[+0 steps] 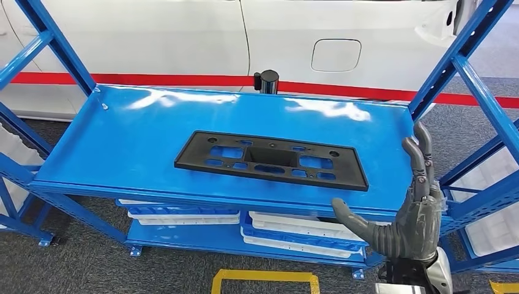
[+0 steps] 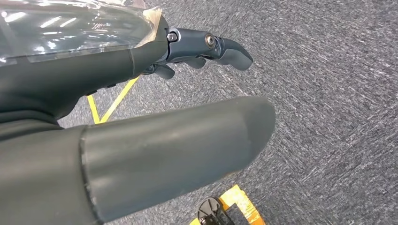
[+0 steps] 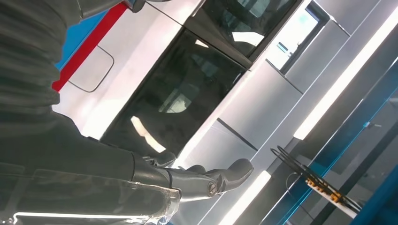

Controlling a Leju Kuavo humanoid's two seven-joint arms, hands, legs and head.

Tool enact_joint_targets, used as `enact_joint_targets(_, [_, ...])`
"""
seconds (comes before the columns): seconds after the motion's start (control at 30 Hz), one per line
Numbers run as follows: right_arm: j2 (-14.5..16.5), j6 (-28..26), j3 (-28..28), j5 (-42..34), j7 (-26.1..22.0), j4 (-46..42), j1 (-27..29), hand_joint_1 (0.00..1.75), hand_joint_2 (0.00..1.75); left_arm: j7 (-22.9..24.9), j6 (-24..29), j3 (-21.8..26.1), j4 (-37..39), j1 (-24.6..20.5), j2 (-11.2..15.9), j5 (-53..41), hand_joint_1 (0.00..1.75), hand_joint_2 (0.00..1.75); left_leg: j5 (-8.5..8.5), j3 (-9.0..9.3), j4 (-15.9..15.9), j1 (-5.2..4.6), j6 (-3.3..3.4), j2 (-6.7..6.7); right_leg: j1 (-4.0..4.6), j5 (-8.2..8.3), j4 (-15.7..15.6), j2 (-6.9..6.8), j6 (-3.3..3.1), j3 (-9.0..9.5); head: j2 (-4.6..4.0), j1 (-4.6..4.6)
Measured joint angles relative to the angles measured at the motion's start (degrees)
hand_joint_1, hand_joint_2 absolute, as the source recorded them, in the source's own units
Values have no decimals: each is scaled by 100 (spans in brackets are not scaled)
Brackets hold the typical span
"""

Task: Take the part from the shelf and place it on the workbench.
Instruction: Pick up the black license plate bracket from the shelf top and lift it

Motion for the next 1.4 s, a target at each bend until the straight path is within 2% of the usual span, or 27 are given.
enact_joint_targets(0.07, [-14, 73, 27, 378, 138, 9, -22, 0, 175, 3, 9, -1, 1, -1, -6, -31, 0, 0, -50, 22, 24, -29, -40, -14, 4, 261, -633, -5, -31, 295, 0, -3])
enact_joint_targets(0.1, [-28, 111, 64, 680, 245, 15, -33, 0, 175, 9, 20, -1, 1, -1, -5, -50, 0, 0, -65, 19, 37, -44, -33, -15, 6, 303, -742, -2, -69, 345, 0, -6])
enact_joint_targets(0.13, [-51, 151, 124, 1020, 368, 20, -42, 0, 175, 22, 36, -2, 1, -2, -5, -69, 0, 0, -74, 14, 48, -57, -19, -15, 9, 318, -749, 2, -95, 355, 0, -9])
enact_joint_targets(0.2, [-139, 234, 305, 1690, 619, 26, -64, 0, 175, 66, 78, -4, 4, -5, -9, -114, 0, 0, -71, 18, 44, -50, 21, -13, 19, 321, -748, 10, -109, 348, 0, -11])
enact_joint_targets(0.33, [-468, 388, 765, 2466, 1053, 9, -84, 0, 175, 196, 152, -27, 13, -10, -19, -228, 0, 0, -67, 34, 13, -37, 15, -14, 42, 309, -747, 12, -129, 348, 0, -11])
enact_joint_targets(0.43, [-768, 479, 1134, 2747, 1314, -81, -60, 0, 175, 284, 214, -80, 25, -13, -25, -309, 0, 0, -64, 37, 1, -36, 0, -12, 52, 301, -744, 12, -142, 347, 0, -11])
enact_joint_targets(0.6, [-1192, 850, 1844, 3155, 1591, -197, -114, 0, 175, 392, 277, -116, 44, -32, -64, -381, 0, 0, -68, 34, -5, -34, -83, -8, 55, 298, -739, 12, -148, 349, 0, -11])
enact_joint_targets(0.83, [-1493, 1344, 2893, 3235, 1942, -33, -732, 0, 175, 510, 284, -186, 72, -67, -136, -500, 0, 0, -67, 35, -1, -64, -85, -3, 31, 300, -740, 12, -146, 353, 0, -9])
enact_joint_targets(1.0, [-1420, 1314, 3412, 2927, 1994, 751, -1328, 0, 175, 512, 299, -233, 82, -76, -190, -564, 0, 0, -66, 37, 5, -78, -84, 0, 17, 303, -740, 15, -142, 360, 0, -11])
enact_joint_targets(1.23, [-652, 632, 3836, 2665, 2090, 3110, -2552, 0, 175, 510, 296, -304, 90, -87, -262, -740, 0, 0, -63, 45, 11, -79, -81, -2, 16, 307, -740, 22, -141, 364, 0, -11])
enact_joint_targets(1.4, [-378, 569, 3911, 2614, 2140, 3871, -2865, 0, 175, 511, 281, -336, 90, -86, -272, -766, 0, 0, -63, 39, 12, -76, -80, -5, 17, 306, -738, 20, -141, 361, 0, -11])
